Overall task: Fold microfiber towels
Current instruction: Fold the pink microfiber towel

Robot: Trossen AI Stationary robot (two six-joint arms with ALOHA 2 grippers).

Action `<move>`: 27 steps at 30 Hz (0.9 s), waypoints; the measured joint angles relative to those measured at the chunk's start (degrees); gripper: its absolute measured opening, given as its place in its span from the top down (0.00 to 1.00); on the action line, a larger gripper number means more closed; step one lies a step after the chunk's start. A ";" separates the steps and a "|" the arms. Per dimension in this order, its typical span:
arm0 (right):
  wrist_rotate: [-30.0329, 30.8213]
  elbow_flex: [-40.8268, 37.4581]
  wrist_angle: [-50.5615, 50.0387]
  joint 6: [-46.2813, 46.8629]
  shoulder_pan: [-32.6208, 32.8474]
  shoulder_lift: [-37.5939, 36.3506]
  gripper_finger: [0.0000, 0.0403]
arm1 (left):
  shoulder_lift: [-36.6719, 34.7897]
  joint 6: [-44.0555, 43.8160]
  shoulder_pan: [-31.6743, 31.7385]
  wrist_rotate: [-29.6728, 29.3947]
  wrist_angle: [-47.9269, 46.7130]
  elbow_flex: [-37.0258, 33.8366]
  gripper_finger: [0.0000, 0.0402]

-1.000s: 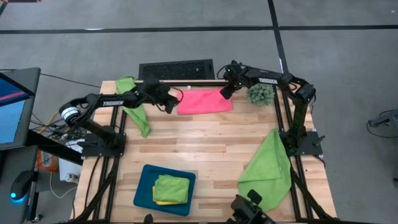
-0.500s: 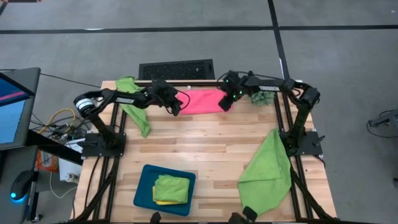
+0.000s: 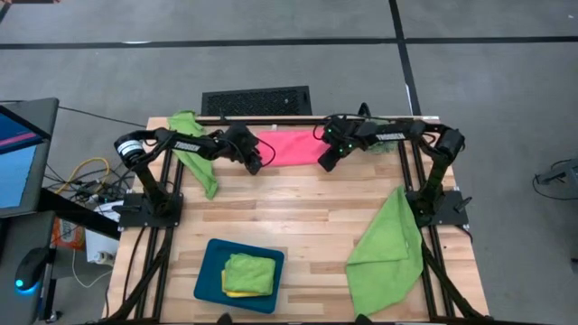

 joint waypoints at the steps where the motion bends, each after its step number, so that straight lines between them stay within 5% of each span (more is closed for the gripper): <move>1: -0.05 0.00 0.02 0.89 0.25 0.00 0.82 | 0.02 0.02 -0.24 -0.20 -1.12 0.00 0.99; 14: -0.48 -0.01 -4.49 9.13 11.87 0.04 0.82 | -1.86 -6.25 -5.94 0.91 -4.09 -5.40 0.99; 27: 1.91 0.03 -8.79 24.74 30.73 -0.04 0.82 | -16.60 -19.95 -17.08 3.41 -8.93 -16.71 1.00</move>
